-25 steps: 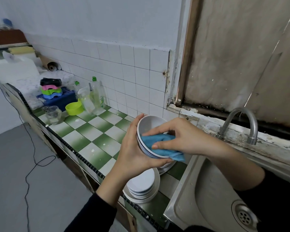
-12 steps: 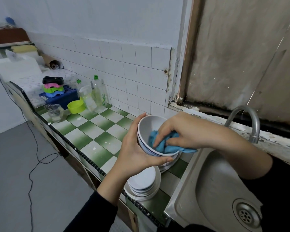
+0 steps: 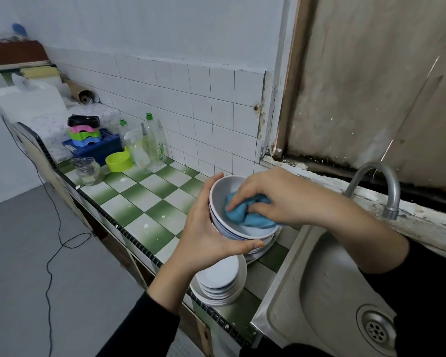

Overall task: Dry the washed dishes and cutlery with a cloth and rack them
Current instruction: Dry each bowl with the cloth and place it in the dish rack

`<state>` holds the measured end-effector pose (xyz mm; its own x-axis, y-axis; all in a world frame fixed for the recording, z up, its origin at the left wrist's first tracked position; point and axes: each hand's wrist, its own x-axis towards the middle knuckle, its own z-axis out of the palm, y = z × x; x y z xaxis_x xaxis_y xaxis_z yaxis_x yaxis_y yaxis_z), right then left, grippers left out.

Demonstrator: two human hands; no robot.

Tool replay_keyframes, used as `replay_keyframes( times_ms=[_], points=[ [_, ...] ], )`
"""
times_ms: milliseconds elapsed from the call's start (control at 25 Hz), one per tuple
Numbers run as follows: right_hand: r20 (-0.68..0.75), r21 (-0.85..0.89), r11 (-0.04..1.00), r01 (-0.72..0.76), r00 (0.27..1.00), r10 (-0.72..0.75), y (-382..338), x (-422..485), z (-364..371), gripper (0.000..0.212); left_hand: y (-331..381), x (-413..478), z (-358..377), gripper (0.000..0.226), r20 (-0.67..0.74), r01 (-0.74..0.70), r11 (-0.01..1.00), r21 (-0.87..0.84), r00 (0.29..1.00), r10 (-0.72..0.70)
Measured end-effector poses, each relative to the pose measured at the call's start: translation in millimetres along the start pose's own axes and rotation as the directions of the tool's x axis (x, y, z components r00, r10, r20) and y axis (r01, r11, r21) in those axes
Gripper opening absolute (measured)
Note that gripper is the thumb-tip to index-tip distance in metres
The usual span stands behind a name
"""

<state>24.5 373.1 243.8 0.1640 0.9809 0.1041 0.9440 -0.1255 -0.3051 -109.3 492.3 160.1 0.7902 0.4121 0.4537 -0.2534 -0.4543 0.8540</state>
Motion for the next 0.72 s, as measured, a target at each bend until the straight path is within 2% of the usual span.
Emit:
replay_keyframes(
  times_ms=[80,120,200,280,320,400,480,520,600,640,720],
  points=[
    [-0.115,0.164,0.986,-0.019,0.993,0.038,-5,1,10,0.037,-1,2,3,0.111,0.014,0.011,1.000,-0.020,1.000,-0.010],
    [-0.107,0.252,0.968,0.007,0.994,0.021,-7,-1,13,0.037,-1,3,1,0.111,0.013,0.008,1.000,-0.026,1.000,-0.008],
    [0.014,0.330,0.943,0.031,0.999,-0.038,-6,-6,8,0.036,-3,2,-4,0.112,0.009,-0.008,1.000,-0.004,1.000,0.008],
    [0.135,0.201,0.979,0.044,0.988,-0.072,0,-8,-2,0.039,-3,2,-6,0.112,0.011,-0.015,1.000,0.022,1.000,0.015],
    [0.143,0.105,0.994,0.033,0.989,-0.048,5,-6,-4,0.039,-3,2,-3,0.113,0.013,-0.006,1.000,0.021,1.000,0.005],
    [-0.006,0.040,0.998,-0.054,0.999,0.054,6,-2,0,0.038,-2,3,4,0.113,0.017,0.026,1.000,-0.009,1.000,-0.025],
    [-0.181,0.234,0.970,-0.070,0.977,0.114,0,0,11,0.036,-4,5,8,0.112,0.023,0.033,0.999,-0.044,0.999,-0.032],
    [-0.179,0.371,0.928,-0.032,0.978,0.105,-1,0,17,0.036,-6,6,6,0.112,0.023,0.032,0.998,-0.053,0.999,-0.031],
    [-0.043,0.522,0.853,0.000,0.999,0.026,-3,-4,17,0.034,-10,5,1,0.111,0.030,0.043,0.998,-0.053,0.999,-0.041],
    [0.033,0.522,0.853,0.008,0.999,-0.030,0,-6,13,0.033,-11,4,-2,0.111,0.035,0.050,0.998,-0.043,0.998,-0.048],
    [0.150,0.395,0.919,0.011,0.986,-0.076,6,-6,5,0.031,-11,1,-1,0.113,0.026,0.056,0.998,-0.019,0.998,-0.056]
  ],
)
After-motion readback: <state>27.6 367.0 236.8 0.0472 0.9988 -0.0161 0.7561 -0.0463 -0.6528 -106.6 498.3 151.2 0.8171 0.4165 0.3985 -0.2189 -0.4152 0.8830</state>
